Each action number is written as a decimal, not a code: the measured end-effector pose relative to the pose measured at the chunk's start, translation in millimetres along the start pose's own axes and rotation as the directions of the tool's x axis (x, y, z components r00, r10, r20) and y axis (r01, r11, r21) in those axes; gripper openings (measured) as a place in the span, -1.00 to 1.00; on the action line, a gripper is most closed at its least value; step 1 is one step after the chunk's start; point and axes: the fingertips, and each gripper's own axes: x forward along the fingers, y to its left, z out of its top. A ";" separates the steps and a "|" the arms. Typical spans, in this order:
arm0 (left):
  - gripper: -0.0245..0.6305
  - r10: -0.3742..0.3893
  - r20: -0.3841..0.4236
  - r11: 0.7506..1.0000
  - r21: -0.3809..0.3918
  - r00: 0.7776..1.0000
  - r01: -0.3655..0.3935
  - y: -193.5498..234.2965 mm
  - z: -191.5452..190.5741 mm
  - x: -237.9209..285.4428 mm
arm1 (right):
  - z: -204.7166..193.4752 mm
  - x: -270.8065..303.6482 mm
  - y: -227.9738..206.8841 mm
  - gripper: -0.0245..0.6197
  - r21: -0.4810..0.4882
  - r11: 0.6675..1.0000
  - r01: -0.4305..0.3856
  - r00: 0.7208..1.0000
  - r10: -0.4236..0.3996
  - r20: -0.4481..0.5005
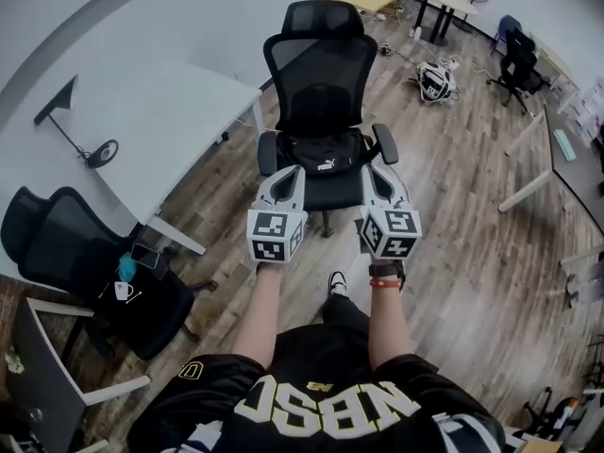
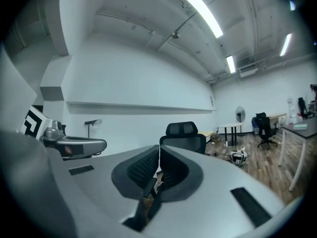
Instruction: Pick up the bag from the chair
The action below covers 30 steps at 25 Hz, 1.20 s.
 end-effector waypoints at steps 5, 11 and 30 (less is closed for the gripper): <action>-0.88 0.051 -0.008 0.998 -0.035 0.999 -0.052 6.8 8.2 89.2 | 13.3 65.2 -62.0 -0.84 -0.004 0.998 -0.056 0.998 0.056 -0.035; -0.88 0.107 -0.062 0.994 -0.027 0.992 -0.108 16.1 -10.4 168.2 | 4.4 134.7 -109.8 -0.78 0.001 0.992 -0.123 0.988 0.122 -0.096; -0.67 0.085 -0.274 0.986 -0.115 0.958 -0.120 153.7 -112.3 324.3 | -93.4 336.3 -143.9 -0.31 0.037 0.987 -0.156 0.920 0.159 -0.358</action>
